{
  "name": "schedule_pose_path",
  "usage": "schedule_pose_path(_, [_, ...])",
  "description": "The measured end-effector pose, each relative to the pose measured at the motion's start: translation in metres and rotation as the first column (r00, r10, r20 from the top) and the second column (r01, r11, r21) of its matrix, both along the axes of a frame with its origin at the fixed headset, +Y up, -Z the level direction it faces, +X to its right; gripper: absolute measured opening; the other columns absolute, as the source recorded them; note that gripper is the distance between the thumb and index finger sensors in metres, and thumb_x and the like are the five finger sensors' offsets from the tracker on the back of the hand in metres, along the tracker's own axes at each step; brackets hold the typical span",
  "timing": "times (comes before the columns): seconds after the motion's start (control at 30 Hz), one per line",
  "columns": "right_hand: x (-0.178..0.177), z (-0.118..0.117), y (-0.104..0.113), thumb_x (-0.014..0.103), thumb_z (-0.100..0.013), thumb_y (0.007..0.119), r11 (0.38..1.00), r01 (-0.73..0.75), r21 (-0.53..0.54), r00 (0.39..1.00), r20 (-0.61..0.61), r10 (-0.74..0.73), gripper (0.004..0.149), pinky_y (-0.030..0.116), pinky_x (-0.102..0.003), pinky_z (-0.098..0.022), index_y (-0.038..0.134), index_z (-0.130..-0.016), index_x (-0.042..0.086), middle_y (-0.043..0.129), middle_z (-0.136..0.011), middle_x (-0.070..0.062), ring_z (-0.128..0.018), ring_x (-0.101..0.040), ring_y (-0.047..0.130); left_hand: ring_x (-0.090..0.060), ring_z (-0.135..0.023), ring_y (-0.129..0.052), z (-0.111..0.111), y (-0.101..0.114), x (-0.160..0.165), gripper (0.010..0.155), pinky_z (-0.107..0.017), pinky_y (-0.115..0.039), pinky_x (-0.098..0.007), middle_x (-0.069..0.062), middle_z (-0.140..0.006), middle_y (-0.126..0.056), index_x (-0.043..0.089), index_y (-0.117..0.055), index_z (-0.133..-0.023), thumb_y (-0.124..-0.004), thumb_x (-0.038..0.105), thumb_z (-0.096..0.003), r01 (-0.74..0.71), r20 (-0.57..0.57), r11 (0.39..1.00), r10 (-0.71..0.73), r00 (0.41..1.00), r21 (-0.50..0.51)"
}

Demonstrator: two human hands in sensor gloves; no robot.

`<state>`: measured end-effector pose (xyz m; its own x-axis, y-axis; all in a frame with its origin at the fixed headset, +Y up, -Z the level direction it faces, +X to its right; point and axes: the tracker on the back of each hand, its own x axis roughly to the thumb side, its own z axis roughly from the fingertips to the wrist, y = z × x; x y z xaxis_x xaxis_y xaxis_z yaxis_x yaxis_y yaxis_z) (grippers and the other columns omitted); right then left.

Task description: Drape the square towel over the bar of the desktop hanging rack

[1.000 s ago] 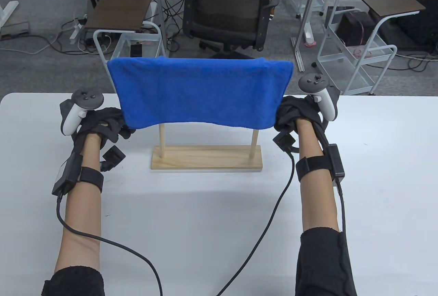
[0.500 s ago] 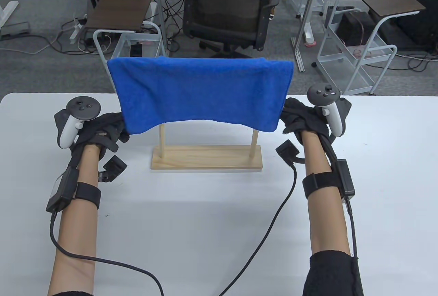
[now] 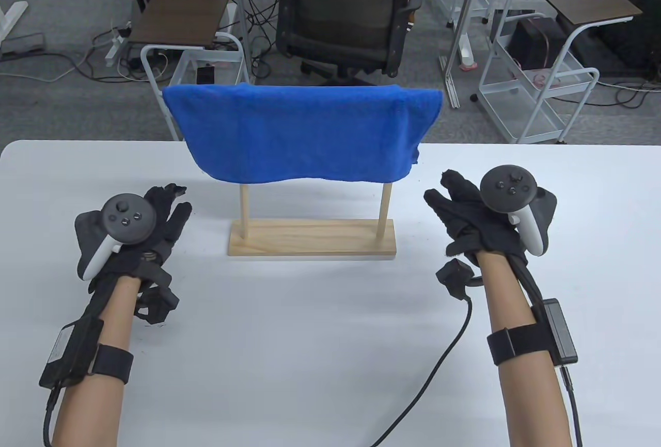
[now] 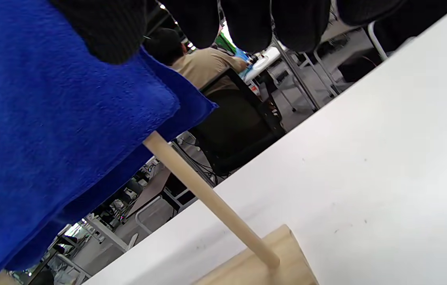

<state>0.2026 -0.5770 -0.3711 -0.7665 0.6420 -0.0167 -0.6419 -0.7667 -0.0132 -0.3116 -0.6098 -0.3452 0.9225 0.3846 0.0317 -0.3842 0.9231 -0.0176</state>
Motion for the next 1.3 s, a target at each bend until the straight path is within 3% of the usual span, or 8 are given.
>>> schedule_pose_path(0.13, [-0.016, 0.026, -0.008, 0.050, -0.063, 0.065, 0.963, -0.252, 0.098, 0.968, 0.017, 0.251, 0.069, 0.046, -0.072, -0.067, 0.045, -0.117, 0.012, 0.041, -0.118, -0.027, -0.104, -0.057, 0.046, -0.052, -0.116, -0.029, 0.023, -0.012, 0.018, 0.073, -0.080, -0.033, -0.073, -0.022, -0.131, -0.025, 0.022, -0.039, -0.126, -0.050, 0.057, -0.0632, -0.012, 0.077, 1.000, 0.012, 0.997, 0.000])
schedule_pose_path(0.3, [-0.034, 0.053, -0.035, 0.053, -0.063, 0.062, 0.878, -0.437, 0.197, 0.896, 0.012, 0.444, 0.071, 0.036, -0.074, -0.069, 0.039, -0.118, 0.015, 0.026, -0.120, -0.025, -0.107, -0.056, 0.030, -0.053, -0.115, -0.029, 0.044, -0.028, 0.037, 0.074, -0.079, -0.033, -0.074, -0.024, -0.131, -0.026, 0.023, -0.039, -0.127, -0.050, 0.059, -0.0626, 0.101, 0.128, 0.995, -0.100, 0.987, 0.006])
schedule_pose_path(0.37, [-0.040, 0.062, -0.048, 0.053, -0.063, 0.062, 0.856, -0.461, 0.233, 0.880, -0.006, 0.476, 0.072, 0.031, -0.074, -0.069, 0.036, -0.119, 0.016, 0.017, -0.120, -0.022, -0.107, -0.055, 0.021, -0.053, -0.116, -0.025, 0.052, -0.036, 0.045, 0.076, -0.079, -0.030, -0.074, -0.022, -0.132, -0.023, 0.024, -0.035, -0.127, -0.048, 0.061, -0.0623, 0.169, 0.149, 0.986, -0.165, 0.975, -0.015])
schedule_pose_path(0.5, [-0.051, 0.078, -0.077, 0.054, -0.063, 0.061, 0.830, -0.470, 0.301, 0.864, -0.034, 0.502, 0.072, 0.025, -0.074, -0.069, 0.034, -0.119, 0.017, 0.012, -0.120, -0.020, -0.107, -0.053, 0.013, -0.053, -0.116, -0.026, 0.069, -0.058, 0.060, 0.078, -0.079, -0.030, -0.075, -0.022, -0.132, -0.022, 0.025, -0.034, -0.127, -0.048, 0.064, -0.0605, 0.295, 0.155, 0.951, -0.305, 0.939, 0.088])
schedule_pose_path(0.7, [-0.064, 0.096, -0.126, 0.056, -0.063, 0.059, 0.866, -0.444, 0.230, 0.863, -0.148, 0.482, 0.073, 0.018, -0.074, -0.068, 0.029, -0.119, 0.020, 0.008, -0.120, -0.019, -0.107, -0.050, 0.006, -0.052, -0.117, -0.020, 0.084, -0.107, 0.070, 0.083, -0.078, -0.026, -0.077, -0.017, -0.133, -0.016, 0.032, -0.026, -0.127, -0.042, 0.072, -0.0563, 0.555, 0.145, 0.811, -0.581, 0.801, 0.185])
schedule_pose_path(0.77, [-0.068, 0.099, -0.136, 0.058, -0.063, 0.056, 0.856, -0.480, 0.191, 0.832, -0.210, 0.513, 0.074, 0.017, -0.074, -0.068, 0.026, -0.120, 0.020, 0.005, -0.119, -0.019, -0.106, -0.051, 0.003, -0.052, -0.117, -0.021, 0.081, -0.118, 0.069, 0.084, -0.077, -0.026, -0.078, -0.016, -0.133, -0.016, 0.033, -0.028, -0.126, -0.042, 0.074, -0.0545, 0.579, 0.212, 0.810, -0.584, 0.784, 0.089])
schedule_pose_path(1.0, [-0.078, 0.107, -0.137, 0.058, -0.063, 0.054, 0.841, -0.499, 0.208, 0.793, -0.282, 0.540, 0.073, 0.016, -0.074, -0.068, 0.026, -0.120, 0.021, 0.006, -0.120, -0.018, -0.107, -0.050, 0.003, -0.053, -0.117, -0.021, 0.083, -0.117, 0.070, 0.085, -0.077, -0.025, -0.078, -0.017, -0.133, -0.017, 0.032, -0.027, -0.127, -0.040, 0.074, -0.0540, 0.500, 0.204, 0.857, -0.516, 0.832, 0.128])
schedule_pose_path(1.3, [-0.065, 0.103, -0.141, 0.058, -0.063, 0.054, 0.869, -0.466, 0.167, 0.824, -0.278, 0.495, 0.072, 0.015, -0.074, -0.068, 0.026, -0.119, 0.022, 0.006, -0.120, -0.017, -0.107, -0.050, 0.003, -0.052, -0.117, -0.020, 0.084, -0.116, 0.073, 0.086, -0.077, -0.023, -0.078, -0.018, -0.133, -0.016, 0.031, -0.026, -0.127, -0.038, 0.074, -0.0540, 0.500, 0.210, 0.855, -0.519, 0.828, 0.141])
